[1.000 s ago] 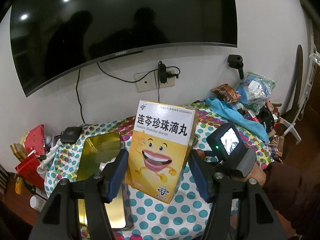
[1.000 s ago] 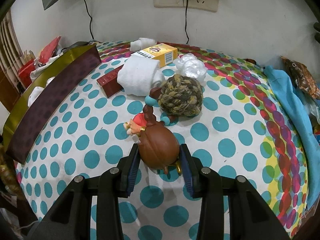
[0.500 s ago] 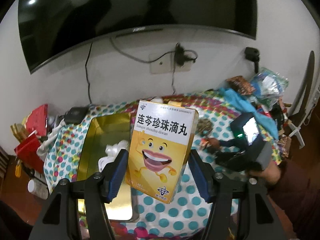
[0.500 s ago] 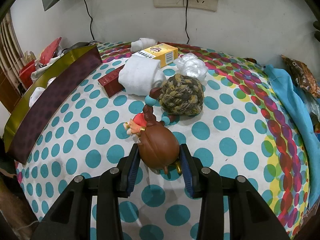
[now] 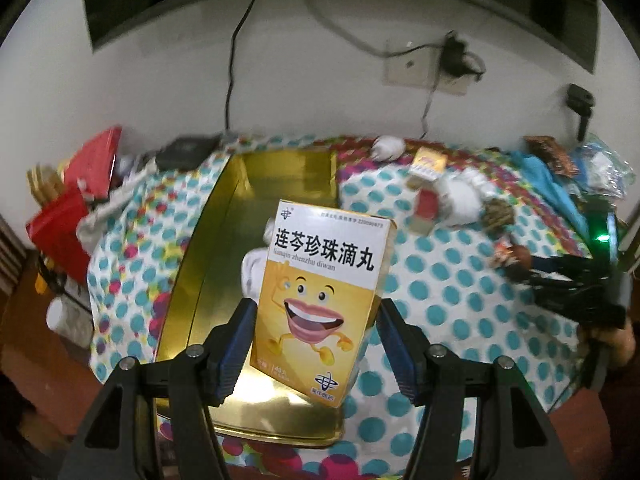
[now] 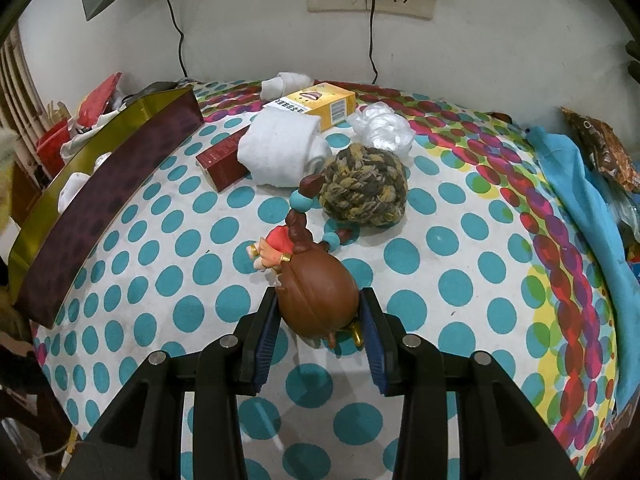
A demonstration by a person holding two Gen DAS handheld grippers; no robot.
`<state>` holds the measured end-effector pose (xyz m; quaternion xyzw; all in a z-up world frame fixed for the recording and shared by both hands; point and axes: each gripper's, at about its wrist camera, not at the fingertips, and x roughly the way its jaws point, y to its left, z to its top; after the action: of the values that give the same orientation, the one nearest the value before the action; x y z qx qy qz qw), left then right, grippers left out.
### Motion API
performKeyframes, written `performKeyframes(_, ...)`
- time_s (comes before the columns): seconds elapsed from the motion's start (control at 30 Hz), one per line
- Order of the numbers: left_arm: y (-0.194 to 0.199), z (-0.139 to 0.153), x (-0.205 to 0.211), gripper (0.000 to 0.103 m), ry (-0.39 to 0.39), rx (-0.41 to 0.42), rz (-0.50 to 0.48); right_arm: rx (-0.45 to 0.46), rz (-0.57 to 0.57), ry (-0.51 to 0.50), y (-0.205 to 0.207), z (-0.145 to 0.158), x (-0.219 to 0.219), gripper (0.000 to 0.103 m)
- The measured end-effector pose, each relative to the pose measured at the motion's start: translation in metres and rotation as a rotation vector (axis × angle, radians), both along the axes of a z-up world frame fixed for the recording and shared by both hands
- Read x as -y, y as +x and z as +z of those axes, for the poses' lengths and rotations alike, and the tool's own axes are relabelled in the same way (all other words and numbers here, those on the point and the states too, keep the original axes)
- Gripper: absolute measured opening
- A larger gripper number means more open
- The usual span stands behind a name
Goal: Organize objects
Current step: 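Carry the yellow box to the tray while right grasps the brown toy figure, then lower the brown toy figure into the tray and open the right tool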
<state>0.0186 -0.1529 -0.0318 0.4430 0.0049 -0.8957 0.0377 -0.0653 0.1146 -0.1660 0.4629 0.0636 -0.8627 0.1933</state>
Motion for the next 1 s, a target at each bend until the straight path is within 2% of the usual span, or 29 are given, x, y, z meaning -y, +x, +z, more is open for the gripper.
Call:
performKeyframes(0.23, -0.009, -0.045, 0.026, 0.063, 0.038, 0.080, 0.059, 0.006, -0.011, -0.020, 0.004, 0.006, 0.000, 0.037)
performKeyframes(0.43, -0.012, -0.058, 0.038, 0.063, 0.040, 0.098, 0.067, -0.042, 0.019, -0.045, 0.017, 0.034, 0.017, 0.037)
performKeyframes(0.7, -0.017, -0.067, 0.042, 0.064, 0.012, 0.108, 0.071, -0.090, 0.162, -0.092, 0.025, 0.068, 0.082, 0.037)
performKeyframes(1.0, -0.021, -0.074, 0.047, 0.065, 0.005, 0.111, 0.071, -0.104, 0.275, -0.108, 0.017, 0.075, 0.159, 0.037)
